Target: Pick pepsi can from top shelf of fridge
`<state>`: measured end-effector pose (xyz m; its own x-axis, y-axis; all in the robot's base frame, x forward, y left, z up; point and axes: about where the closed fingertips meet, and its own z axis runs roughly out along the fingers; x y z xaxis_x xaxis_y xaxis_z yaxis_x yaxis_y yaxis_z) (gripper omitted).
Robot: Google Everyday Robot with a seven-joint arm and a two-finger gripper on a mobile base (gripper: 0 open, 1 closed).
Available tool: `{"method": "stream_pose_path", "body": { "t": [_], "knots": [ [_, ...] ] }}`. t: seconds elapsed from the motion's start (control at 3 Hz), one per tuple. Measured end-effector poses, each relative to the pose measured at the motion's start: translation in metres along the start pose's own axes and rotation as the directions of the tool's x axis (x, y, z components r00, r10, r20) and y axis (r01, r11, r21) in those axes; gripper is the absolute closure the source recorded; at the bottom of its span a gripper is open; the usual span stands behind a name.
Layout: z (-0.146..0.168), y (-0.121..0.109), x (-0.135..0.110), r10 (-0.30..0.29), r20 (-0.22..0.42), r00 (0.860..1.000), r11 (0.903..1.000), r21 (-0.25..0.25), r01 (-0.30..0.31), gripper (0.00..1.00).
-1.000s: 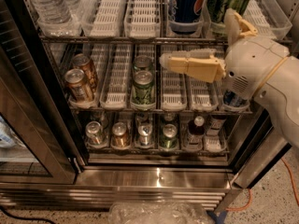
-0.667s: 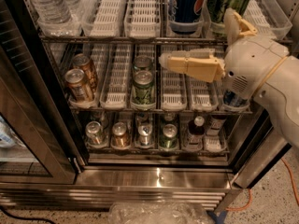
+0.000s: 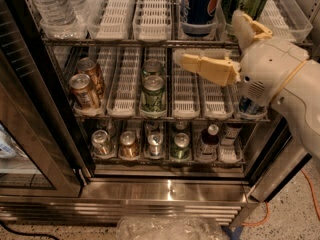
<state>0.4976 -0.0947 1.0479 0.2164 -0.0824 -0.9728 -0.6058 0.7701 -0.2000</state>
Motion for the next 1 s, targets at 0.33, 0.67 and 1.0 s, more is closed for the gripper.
{"method": "stream_pose_path", "body": {
  "t": [0.33,0.67,1.0],
  "knots": [
    [0.0010,0.0015,-0.0006,-0.001,0.001,1.000,1.0000,0.000,0.001,0.19],
    [0.0038,0.0034,-0.0001,-0.002,0.001,1.000,1.0000,0.002,0.002,0.30],
    [0.0057,0.0039,0.0013,0.003,0.000,1.000,1.0000,0.004,-0.003,0.31]
  ]
}}
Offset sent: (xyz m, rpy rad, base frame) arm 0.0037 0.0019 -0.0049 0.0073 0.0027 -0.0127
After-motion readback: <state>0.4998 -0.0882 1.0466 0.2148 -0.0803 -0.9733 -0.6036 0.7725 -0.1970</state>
